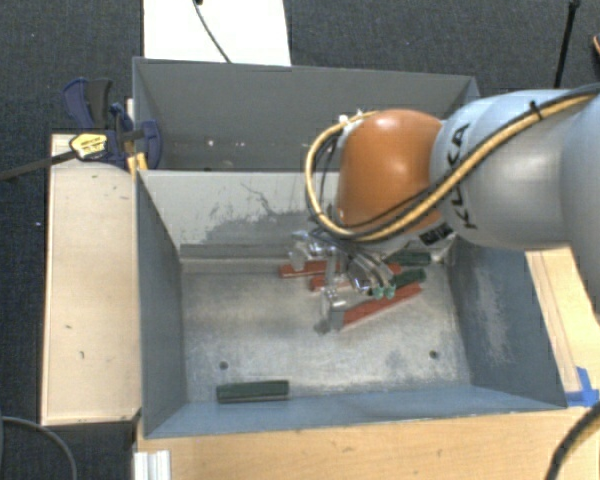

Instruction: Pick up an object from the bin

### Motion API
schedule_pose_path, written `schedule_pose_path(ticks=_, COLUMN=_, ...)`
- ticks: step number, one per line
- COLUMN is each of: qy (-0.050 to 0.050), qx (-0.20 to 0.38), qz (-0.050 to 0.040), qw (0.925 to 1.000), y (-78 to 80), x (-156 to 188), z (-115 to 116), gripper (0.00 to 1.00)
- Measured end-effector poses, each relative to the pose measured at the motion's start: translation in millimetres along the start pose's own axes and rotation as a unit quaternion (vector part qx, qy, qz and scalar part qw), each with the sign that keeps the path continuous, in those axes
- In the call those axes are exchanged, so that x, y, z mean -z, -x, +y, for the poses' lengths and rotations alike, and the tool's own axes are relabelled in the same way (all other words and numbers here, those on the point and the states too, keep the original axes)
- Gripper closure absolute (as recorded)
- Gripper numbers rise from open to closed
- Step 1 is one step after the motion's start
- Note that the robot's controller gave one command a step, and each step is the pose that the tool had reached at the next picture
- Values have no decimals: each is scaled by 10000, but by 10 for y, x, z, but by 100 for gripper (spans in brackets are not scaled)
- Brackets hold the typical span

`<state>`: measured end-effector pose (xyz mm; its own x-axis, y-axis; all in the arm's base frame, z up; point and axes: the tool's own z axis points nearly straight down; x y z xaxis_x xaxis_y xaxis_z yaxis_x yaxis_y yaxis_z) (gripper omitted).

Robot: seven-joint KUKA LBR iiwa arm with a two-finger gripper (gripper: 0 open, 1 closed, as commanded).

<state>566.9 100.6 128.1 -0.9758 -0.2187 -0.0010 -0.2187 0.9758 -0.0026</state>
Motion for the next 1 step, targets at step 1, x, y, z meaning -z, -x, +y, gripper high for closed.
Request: schedule_pose_path(ticks=1, qy=10, qx=711, qz=19, qw=9975, y=-194, x=-568, z=-601, gripper=0)
